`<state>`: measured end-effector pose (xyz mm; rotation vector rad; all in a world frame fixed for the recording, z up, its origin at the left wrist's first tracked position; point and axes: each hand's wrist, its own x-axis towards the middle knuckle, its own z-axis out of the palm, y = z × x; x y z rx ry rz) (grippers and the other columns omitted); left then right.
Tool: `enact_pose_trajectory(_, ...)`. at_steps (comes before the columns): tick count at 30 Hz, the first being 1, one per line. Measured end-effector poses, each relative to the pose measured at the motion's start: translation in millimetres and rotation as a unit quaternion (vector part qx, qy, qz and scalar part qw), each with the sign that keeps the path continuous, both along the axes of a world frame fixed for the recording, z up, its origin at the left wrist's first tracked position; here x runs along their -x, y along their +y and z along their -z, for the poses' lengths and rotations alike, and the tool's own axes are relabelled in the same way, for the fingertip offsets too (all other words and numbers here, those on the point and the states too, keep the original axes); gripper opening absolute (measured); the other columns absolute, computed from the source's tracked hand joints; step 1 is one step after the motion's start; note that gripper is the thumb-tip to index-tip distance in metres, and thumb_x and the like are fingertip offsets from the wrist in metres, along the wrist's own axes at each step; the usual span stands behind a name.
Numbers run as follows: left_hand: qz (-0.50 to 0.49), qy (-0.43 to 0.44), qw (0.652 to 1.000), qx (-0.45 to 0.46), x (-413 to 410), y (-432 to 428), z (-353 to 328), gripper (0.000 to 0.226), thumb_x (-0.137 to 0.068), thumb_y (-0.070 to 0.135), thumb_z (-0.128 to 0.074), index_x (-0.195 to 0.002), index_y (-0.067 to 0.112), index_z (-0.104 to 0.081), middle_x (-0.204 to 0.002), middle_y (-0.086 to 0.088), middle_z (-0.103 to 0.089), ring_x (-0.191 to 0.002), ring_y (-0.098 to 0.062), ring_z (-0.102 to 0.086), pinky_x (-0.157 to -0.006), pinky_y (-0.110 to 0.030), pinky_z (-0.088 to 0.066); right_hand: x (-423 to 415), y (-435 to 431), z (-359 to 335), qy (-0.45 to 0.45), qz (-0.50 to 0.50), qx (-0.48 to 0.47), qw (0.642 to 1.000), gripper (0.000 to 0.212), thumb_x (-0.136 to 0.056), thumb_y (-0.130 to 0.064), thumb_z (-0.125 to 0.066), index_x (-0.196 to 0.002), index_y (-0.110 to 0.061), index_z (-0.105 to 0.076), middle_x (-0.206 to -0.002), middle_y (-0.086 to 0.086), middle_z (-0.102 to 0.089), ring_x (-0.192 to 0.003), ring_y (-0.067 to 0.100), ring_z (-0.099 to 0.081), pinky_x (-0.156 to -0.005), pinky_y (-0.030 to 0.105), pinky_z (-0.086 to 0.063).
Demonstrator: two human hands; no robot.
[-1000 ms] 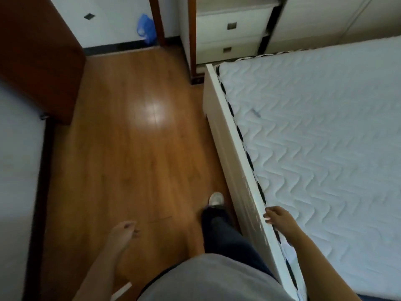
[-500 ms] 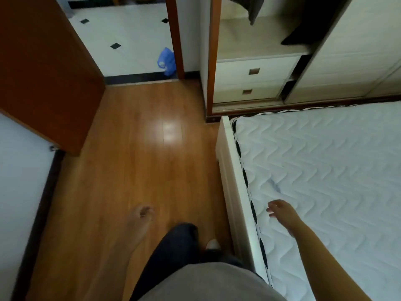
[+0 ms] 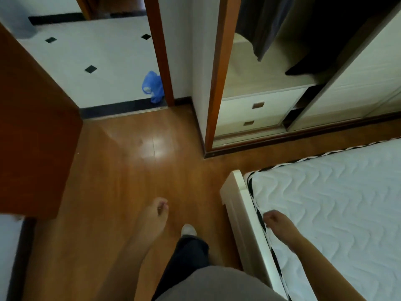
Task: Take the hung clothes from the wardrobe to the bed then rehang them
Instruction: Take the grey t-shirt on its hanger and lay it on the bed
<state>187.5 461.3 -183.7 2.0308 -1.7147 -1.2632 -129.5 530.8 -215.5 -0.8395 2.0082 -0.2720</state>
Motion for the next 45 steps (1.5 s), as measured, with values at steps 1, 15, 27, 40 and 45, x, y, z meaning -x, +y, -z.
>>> enact_pose_trajectory(1,0.020,0.007,1.000,0.003,5,-24,-5,0.025,-0.095,0.020,-0.042,-0.117,0.014,-0.053,-0.104,0.004,-0.055,-0.092,-0.010,-0.051,-0.072,-0.020,-0.039,-2,-29,-7,0.006,0.000,0.021,1.000,0.027,-0.092,-0.016,-0.047,-0.114,-0.005,-0.057,-0.114,0.014,-0.062,-0.102,0.028,-0.059,-0.084,0.031,-0.042)
enact_pose_trajectory(15,0.184,0.071,0.965,0.173,137,-283,-99,0.026,-0.093,0.024,-0.046,-0.118,0.024,-0.050,-0.109,0.011,-0.055,-0.099,-0.002,-0.051,-0.076,-0.008,-0.038,86,-215,-62,0.046,0.154,0.171,0.972,0.022,-0.091,-0.016,-0.052,-0.111,-0.008,-0.059,-0.103,0.011,-0.061,-0.100,0.027,-0.057,-0.081,0.031,-0.038)
enact_pose_trajectory(27,0.145,0.105,0.839,0.514,204,-431,-223,0.031,-0.090,0.020,-0.052,-0.120,0.013,-0.051,-0.122,-0.002,-0.053,-0.109,-0.002,-0.042,-0.086,-0.004,-0.026,158,-415,-202,0.091,0.130,0.418,0.894,0.027,-0.093,-0.022,-0.049,-0.118,-0.015,-0.055,-0.109,0.004,-0.061,-0.102,0.020,-0.057,-0.085,0.029,-0.044)
enact_pose_trajectory(40,0.049,0.133,0.654,0.743,256,-490,-363,0.050,-0.086,0.033,-0.048,-0.130,0.017,-0.033,-0.136,-0.016,-0.040,-0.125,-0.005,-0.027,-0.102,-0.027,-0.029,167,-506,-390,0.192,0.034,0.595,0.780,0.022,-0.092,-0.020,-0.050,-0.112,-0.016,-0.058,-0.108,0.001,-0.063,-0.101,0.015,-0.059,-0.091,0.033,-0.048)
enact_pose_trajectory(45,0.025,0.120,0.601,0.790,276,-495,-411,0.053,-0.085,0.029,-0.050,-0.132,0.013,-0.032,-0.135,-0.019,-0.041,-0.126,-0.020,-0.034,-0.103,-0.030,-0.029,183,-546,-444,0.213,0.017,0.642,0.736,0.022,-0.092,-0.020,-0.051,-0.112,-0.015,-0.059,-0.105,-0.004,-0.062,-0.096,0.011,-0.058,-0.080,0.022,-0.043)
